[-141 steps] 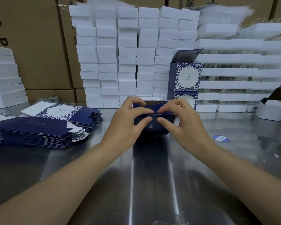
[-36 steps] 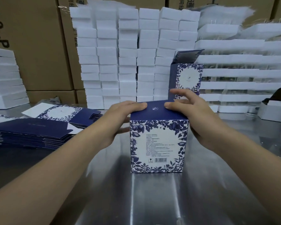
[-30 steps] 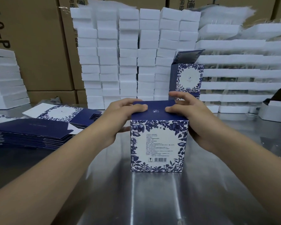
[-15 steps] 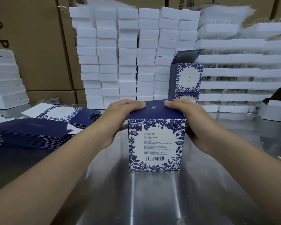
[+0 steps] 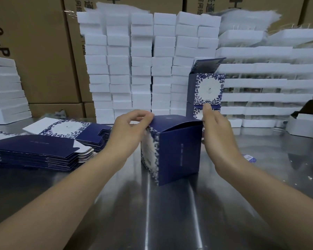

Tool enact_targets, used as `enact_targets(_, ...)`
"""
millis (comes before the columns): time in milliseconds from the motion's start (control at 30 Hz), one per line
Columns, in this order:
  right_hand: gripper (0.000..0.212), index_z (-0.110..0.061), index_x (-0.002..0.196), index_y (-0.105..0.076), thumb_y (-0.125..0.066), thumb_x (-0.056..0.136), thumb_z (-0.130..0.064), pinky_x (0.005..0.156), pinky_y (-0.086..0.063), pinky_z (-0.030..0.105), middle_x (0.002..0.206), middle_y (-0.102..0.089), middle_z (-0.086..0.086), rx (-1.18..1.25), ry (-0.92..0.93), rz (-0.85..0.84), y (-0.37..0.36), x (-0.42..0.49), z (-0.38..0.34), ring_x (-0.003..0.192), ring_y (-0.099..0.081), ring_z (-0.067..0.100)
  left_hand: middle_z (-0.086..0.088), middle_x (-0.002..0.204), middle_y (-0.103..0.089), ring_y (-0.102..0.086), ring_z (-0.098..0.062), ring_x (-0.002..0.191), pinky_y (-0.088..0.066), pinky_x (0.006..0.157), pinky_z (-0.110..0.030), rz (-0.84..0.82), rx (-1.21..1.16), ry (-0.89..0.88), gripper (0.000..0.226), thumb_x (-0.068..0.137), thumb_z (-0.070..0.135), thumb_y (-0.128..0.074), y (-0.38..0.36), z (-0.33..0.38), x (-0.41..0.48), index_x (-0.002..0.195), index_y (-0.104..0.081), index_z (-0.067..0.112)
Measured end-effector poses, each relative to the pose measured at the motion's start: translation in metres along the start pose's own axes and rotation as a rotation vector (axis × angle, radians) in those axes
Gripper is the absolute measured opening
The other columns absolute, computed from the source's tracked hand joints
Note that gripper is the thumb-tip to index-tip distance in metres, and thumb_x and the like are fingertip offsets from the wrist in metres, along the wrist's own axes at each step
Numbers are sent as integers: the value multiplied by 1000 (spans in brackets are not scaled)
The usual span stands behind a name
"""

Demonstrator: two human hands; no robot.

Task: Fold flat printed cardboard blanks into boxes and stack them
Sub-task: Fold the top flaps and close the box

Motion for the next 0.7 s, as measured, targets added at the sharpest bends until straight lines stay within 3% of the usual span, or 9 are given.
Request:
enact_targets(67, 35, -28, 80, -51, -50, 104, -53, 77, -48, 49, 77, -53, -5, 4, 116, -68, -5, -4, -5, 76, -51, 22, 15, 98, -77, -69, -1, 88, -62, 70, -22, 79, -35, -17, 16, 99, 39, -73, 5, -2, 1, 94, -84, 28)
enact_targets(167, 6, -37, 96, -66, -63, 102, -37, 67, -55, 48, 90, -64, 9, 14, 201, -205, -11, -12, -9, 77, -62, 30, 12, 102, -80, -74, -9, 96, -61, 72, -21, 50, -56, 26, 20, 98, 40, -74, 15, -2, 6, 91, -86, 25)
enact_targets(233, 15, -31, 96, -71, -63, 99, -42, 63, -56, 37, 91, -64, 12, 29, 225, -308, -16, -17, -11, 72, -61, 20, 16, 105, -80, -75, -9, 99, -58, 73, -21, -41, -33, 86, 24, 97, 51, -71, 17, -2, 10, 95, -86, 32)
enact_targets(300, 23, -31, 98, -73, -64, 94, -51, 73, -58, 36, 95, -64, 5, 8, 248, -365, -17, -20, -13, 81, -63, 14, 18, 110, -80, -75, -12, 106, -56, 87, -28, -157, -49, 182, 34, 87, 66, -71, 16, -3, 9, 103, -84, 39)
enact_targets(367, 32, -39, 105, -74, -67, 85, -63, 92, -53, 31, 110, -59, -14, -77, 318, -409, -16, -21, -12, 106, -62, 6, 14, 113, -80, -74, -16, 113, -53, 106, -37, -237, -83, 231, 47, 70, 65, -74, 13, -4, 8, 108, -83, 39)
enact_targets(433, 45, -46, 115, -70, -72, 76, -69, 109, -43, 33, 137, -45, -23, -191, 358, -469, -16, -21, -9, 136, -46, 2, 15, 115, -79, -70, -18, 119, -46, 117, -43, -251, -79, 193, 43, 71, 51, -71, 12, -5, 7, 111, -82, 39)
enact_targets(533, 64, -50, 129, -59, -79, 72, -70, 121, -34, 46, 151, -25, -37, -265, 331, -553, -17, -21, -1, 154, -13, -7, 13, 118, -78, -66, -24, 126, -45, 114, -44, -262, -90, 148, 37, 78, 39, -67, 11, -5, 6, 112, -82, 36)
enact_targets(633, 74, -54, 133, -53, -80, 68, -76, 119, -39, 54, 152, -30, -32, -241, 309, -539, -19, -21, 6, 153, -8, -12, 9, 115, -79, -67, -27, 124, -50, 99, -38, -238, -115, 143, 34, 79, 37, -68, 9, -7, 7, 109, -83, 34)
enact_targets(700, 80, -55, 134, -51, -79, 63, -82, 119, -39, 52, 155, -31, -27, -223, 308, -483, -19, -21, 9, 155, -12, -7, 10, 115, -79, -67, -26, 124, -50, 101, -38, -186, -131, 141, 32, 79, 39, -68, 6, -10, 4, 108, -83, 35)
Point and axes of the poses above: each hand's wrist, its own x-axis towards the middle knuckle, its own y-axis out of the back of the hand, z = x × y, the point moved 4 cm from there along x, towards the middle knuckle
